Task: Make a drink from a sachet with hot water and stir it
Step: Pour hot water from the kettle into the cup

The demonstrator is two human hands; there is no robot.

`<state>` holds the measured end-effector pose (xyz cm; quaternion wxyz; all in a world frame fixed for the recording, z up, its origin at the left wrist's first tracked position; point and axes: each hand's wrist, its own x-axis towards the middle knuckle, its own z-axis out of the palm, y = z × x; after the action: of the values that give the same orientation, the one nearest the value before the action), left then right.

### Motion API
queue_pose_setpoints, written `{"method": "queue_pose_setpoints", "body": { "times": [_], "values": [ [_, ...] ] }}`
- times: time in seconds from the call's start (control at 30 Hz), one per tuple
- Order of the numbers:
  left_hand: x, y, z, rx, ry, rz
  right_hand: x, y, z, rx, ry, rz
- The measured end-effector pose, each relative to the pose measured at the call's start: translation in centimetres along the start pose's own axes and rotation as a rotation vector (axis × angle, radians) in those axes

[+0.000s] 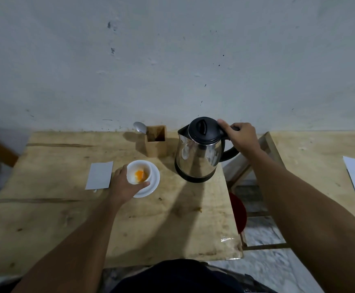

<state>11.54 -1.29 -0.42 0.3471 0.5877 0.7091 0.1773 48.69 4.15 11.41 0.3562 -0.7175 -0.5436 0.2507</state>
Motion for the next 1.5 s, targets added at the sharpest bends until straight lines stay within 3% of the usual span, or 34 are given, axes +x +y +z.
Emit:
{"method": "queue_pose_setpoints", "body": {
  "times": [0.23, 0.53, 0.87, 1.13, 1.5],
  "values": [
    [-0.1, -0.1, 0.0, -0.027, -0.012, -0.006, 1.1, 1.7, -0.3, 0.058, -0.098, -0.075],
    [-0.8, 0.6, -0.7, -0.124, -0.021, 0.043, 0.3, 1.2, 0.5, 0.109, 0.022, -0.117],
    [-1.2, -1.1, -2.3, -0.084, -0.065, 0.081, 0.0, -4.1, -0.1, 0.058, 0.013, -0.19],
    [0.0, -2.4, -2.7, -0.053, 0.058, 0.016, -1.5, -11.1, 0.3, -0.204, -0.188, -0.198],
    [0.8, -3.1, -3.0, -0.176, 0.02, 0.035, -3.1, -15.3, 3.4, -0.489, -0.486, -0.194]
  ]
}}
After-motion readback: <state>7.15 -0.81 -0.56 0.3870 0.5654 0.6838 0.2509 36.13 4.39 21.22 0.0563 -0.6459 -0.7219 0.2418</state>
